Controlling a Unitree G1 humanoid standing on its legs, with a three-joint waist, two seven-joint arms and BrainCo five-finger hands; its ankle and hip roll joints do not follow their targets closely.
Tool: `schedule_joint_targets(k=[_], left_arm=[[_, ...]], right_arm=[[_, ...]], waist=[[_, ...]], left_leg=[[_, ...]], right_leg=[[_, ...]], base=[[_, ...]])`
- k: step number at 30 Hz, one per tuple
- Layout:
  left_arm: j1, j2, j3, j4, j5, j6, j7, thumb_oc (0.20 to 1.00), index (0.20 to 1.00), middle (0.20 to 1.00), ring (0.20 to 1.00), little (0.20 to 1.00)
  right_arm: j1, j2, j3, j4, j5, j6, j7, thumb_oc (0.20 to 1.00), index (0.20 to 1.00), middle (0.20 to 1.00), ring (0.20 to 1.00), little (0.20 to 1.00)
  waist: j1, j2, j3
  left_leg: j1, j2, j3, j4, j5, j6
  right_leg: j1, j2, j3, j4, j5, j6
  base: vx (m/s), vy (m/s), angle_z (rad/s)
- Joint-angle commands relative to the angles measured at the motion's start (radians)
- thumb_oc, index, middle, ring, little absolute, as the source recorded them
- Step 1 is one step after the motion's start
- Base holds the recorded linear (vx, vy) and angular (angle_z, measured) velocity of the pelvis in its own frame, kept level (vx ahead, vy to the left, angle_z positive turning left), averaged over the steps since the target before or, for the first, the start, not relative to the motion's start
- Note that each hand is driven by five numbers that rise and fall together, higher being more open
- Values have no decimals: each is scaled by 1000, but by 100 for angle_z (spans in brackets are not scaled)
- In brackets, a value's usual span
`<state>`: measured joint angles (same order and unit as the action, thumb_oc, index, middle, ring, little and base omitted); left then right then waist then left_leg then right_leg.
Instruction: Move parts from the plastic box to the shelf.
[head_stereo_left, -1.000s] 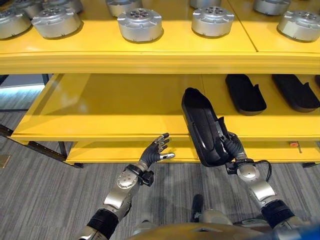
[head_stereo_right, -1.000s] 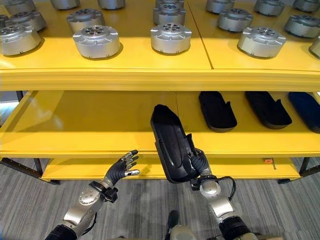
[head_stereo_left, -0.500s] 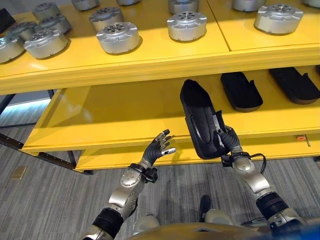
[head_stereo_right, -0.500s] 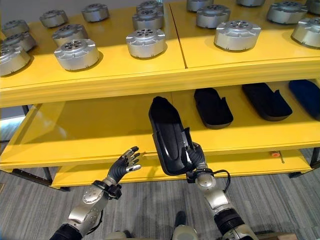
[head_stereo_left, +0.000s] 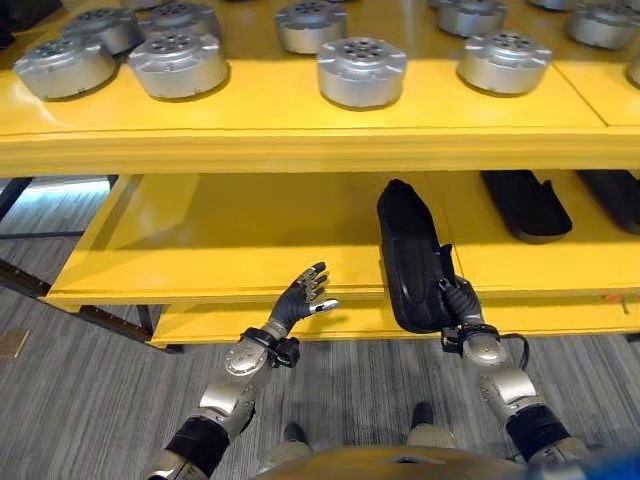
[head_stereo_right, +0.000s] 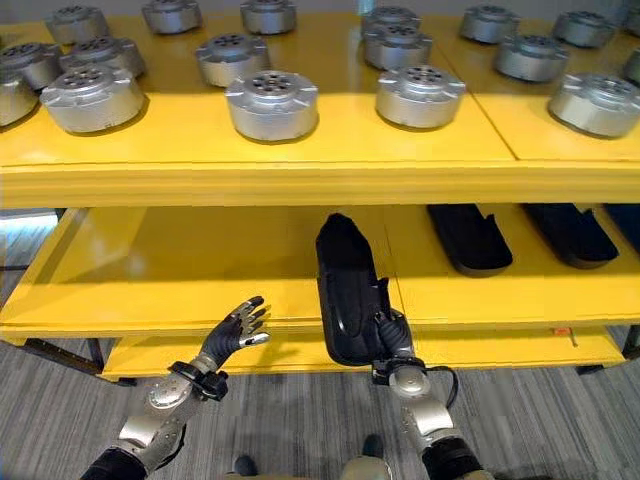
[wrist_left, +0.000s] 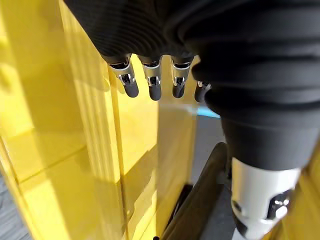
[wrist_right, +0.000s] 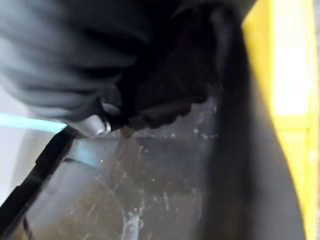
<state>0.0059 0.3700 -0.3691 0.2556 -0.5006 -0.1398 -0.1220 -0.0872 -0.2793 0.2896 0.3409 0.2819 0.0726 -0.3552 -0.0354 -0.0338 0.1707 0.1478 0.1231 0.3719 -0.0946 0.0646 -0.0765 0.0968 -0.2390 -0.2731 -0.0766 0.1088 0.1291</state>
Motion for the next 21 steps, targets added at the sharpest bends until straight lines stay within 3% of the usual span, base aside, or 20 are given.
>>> schedule_joint_targets(k=[1,14,17,21], left_arm=[[-2,-24,15,-74,-13,-48,-8,1000,1000,1000,1000,1000],[-13,44,89,-231,-129,30,-17,1000,1000,1000,1000,1000],[-49,58,97,-255,-155,62,-8,1000,1000,1000,1000,1000],[-117,88,84,-271,-210,70,-23,1000,1000,1000,1000,1000]], right_arm=[[-94,-36,-46,-43,6,-46,-11,200,200,200,200,200],[-327,-120,-141,149,22,57,-64,200,200,200,200,200],[-414,-149,-150,228,26,91,-87,200,200,200,200,200],[-567,-198,-138,383,44,86,-100,200,200,200,200,200]], waist=[[1,6,-1],[110,-4,40],[135,-2,63],[172,3,120]], left_leg=[[31,18,-6,10,-16,39],[-15,9,-58,22,-9,43],[-45,11,-71,49,-14,41],[-122,13,-93,90,-13,37]], right_leg=[[6,38,16,65,-23,20],[-9,42,-23,101,-38,17],[-24,40,-31,123,-45,19],[-68,39,-35,145,-49,18]], base=[[20,16,4],[-7,-12,10],[-67,-29,20],[-153,-47,16]])
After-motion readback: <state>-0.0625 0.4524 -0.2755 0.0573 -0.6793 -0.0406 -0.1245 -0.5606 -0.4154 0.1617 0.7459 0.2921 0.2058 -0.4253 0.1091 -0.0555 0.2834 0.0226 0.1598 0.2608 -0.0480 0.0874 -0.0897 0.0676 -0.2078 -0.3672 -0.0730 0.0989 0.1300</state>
